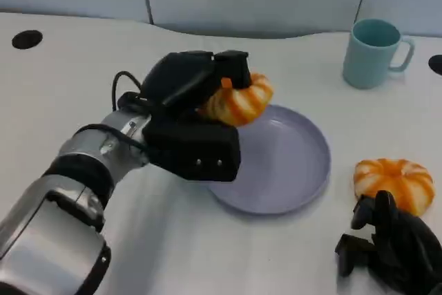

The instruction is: Grasp the bread from the table and place it into the plate.

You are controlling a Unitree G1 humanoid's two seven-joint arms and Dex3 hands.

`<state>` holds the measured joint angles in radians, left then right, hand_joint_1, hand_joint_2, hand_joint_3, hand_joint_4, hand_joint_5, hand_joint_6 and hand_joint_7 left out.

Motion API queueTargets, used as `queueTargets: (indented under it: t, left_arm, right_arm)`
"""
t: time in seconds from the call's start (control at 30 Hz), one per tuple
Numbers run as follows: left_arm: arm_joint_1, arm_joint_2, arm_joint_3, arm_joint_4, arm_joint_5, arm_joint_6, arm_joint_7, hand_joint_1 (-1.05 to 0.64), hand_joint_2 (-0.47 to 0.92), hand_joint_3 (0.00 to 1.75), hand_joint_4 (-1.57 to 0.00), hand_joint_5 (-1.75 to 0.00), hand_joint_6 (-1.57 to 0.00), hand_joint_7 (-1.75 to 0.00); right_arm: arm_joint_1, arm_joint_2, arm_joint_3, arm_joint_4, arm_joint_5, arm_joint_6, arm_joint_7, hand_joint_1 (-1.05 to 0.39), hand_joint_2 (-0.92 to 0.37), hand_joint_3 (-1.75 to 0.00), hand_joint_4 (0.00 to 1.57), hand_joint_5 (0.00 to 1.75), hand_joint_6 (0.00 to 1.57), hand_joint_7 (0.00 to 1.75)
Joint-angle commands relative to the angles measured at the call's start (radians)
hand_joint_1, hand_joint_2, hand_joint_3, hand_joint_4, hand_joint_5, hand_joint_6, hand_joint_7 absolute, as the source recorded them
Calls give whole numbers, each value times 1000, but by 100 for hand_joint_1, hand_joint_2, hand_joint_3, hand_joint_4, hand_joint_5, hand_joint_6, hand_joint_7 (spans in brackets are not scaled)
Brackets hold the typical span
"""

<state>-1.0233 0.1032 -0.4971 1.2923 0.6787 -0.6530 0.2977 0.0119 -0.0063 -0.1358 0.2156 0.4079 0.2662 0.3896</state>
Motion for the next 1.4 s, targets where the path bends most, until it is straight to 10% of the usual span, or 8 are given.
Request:
queueTargets:
  t: [0.03, 0.67, 0.73, 0.8, 0.9, 0.93, 1.03, 1.4]
  left_arm:
    - [-31, -5, 3, -4, -15, -3, -69, -27, 56, 111, -88, -175, -74, -175]
    - [-22, -78, -34, 19, -7, 90, -151, -26, 50, 127, -93, -175, -75, -175]
    - [-14, -85, -19, 26, -31, 99, -207, -32, 77, 62, -71, -125, -75, -79]
    - [-12, -86, -13, 26, -37, 102, -226, -33, 89, 37, -68, -113, -81, -46]
    - [-20, -84, -36, 24, -13, 124, -237, -33, 92, 31, -67, -110, -82, -39]
    - [-26, -82, -55, 25, 6, 141, -243, -47, 92, 23, -30, -87, -52, -22]
    - [-33, -78, -77, 22, 23, 161, -265, -60, 92, 21, -4, -64, -29, -9]
    - [-36, -57, -106, 10, 40, 178, -270, -77, 92, 34, 0, -12, -1, -1]
  right_arm:
    - [25, -6, -2, 7, 0, 2, 5, -43, -92, -50, 125, 133, 113, 127]
    - [45, 1, 3, -37, 0, 41, -30, -44, -92, -49, 131, 126, 113, 128]
    - [59, 5, 3, -56, 7, 50, -32, -46, -92, -46, 130, 126, 113, 127]
    - [63, 7, 2, -63, 8, 55, -33, -46, -92, -45, 129, 126, 113, 127]
    - [65, 6, 1, -67, 8, 58, -31, -46, -92, -44, 129, 126, 113, 127]
    - [65, 5, 1, -68, 8, 59, -30, -46, -92, -44, 128, 126, 112, 127]
    - [68, 5, 2, -69, 5, 52, -27, -45, -92, -46, 128, 127, 112, 126]
    - [73, 11, -2, -80, 1, 62, -47, -44, -92, -47, 128, 129, 112, 128]
